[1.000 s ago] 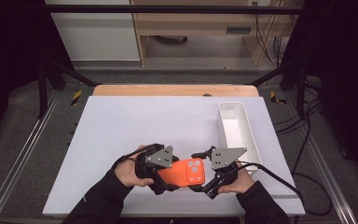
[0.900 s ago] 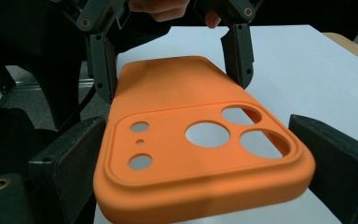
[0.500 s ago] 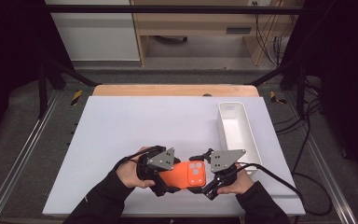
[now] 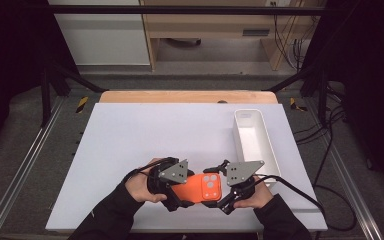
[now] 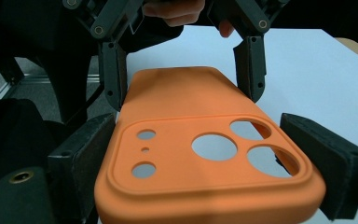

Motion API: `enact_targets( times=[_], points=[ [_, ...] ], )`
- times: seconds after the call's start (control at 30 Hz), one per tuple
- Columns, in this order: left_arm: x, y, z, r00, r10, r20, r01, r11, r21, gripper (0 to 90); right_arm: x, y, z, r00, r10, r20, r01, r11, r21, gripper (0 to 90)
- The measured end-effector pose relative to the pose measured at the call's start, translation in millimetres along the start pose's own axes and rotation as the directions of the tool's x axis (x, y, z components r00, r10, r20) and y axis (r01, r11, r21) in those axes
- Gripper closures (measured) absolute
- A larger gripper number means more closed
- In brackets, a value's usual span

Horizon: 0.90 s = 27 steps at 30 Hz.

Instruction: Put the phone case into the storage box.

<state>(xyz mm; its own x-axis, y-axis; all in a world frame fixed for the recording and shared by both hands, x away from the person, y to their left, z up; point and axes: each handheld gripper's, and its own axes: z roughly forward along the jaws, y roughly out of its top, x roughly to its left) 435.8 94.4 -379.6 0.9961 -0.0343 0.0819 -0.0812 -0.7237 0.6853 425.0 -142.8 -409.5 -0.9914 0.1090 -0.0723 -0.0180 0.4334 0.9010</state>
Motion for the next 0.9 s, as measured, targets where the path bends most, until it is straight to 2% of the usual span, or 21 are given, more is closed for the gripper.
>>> enact_targets(
  times=[0.33, 0.9],
  points=[
    [0.5, -0.9, 3.7, 0.9998, -0.014, 0.012, 0.014, 0.9998, 0.011, 15.3, -1.6, -0.7, 0.7, 0.9994, 0.026, -0.021, -0.026, 0.999, 0.027, 14.8],
    [-1.7, -0.4, 6.5, 1.0, -0.006, -0.006, 0.006, 0.9998, 0.018, 15.3, -2.0, 0.4, -0.7, 0.999, 0.037, -0.024, -0.035, 0.998, 0.05, 15.7]
  ],
)
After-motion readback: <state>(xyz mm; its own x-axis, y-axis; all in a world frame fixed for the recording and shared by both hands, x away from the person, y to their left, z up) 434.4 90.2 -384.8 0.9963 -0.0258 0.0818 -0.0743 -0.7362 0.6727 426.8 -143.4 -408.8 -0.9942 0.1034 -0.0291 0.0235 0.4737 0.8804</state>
